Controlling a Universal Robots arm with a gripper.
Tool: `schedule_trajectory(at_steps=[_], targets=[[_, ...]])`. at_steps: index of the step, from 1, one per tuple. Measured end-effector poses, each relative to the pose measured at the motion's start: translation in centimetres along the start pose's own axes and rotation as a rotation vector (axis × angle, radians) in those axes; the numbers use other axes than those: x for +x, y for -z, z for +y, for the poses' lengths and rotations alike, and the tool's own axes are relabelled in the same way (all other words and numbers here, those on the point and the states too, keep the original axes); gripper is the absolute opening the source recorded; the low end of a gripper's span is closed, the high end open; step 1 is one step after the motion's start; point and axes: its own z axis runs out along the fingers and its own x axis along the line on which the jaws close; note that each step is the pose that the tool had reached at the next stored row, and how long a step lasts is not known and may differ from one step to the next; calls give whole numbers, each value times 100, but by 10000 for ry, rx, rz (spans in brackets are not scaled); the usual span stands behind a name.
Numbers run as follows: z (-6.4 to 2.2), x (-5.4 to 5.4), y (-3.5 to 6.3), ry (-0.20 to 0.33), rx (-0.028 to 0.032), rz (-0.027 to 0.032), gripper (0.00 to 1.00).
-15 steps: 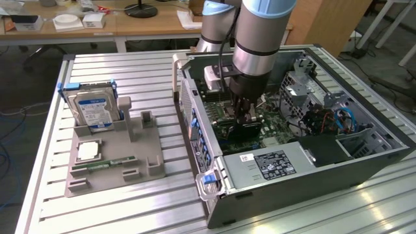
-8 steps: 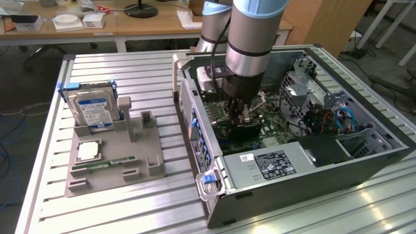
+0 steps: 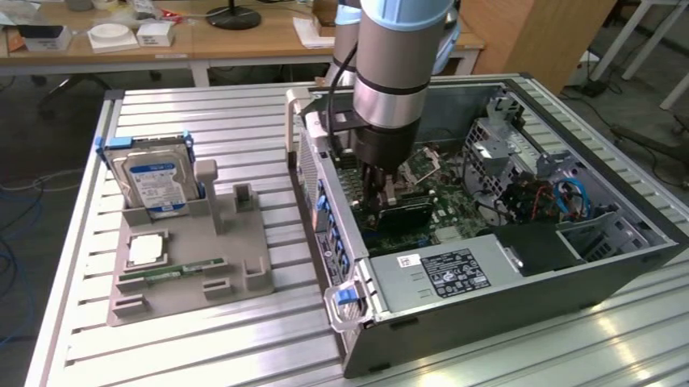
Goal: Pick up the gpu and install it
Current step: 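Press down on the gpu until it lock into place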
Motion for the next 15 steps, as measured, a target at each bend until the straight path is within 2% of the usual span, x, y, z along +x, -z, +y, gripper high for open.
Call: schedule_trajectory(at_steps=[3, 6, 7, 15], targets=[[13, 2, 0, 0, 2, -1, 10], [118, 7, 6, 0, 7, -1, 10], [128, 7, 7, -1, 8, -1, 10], [133, 9, -31, 1, 8, 1, 10]])
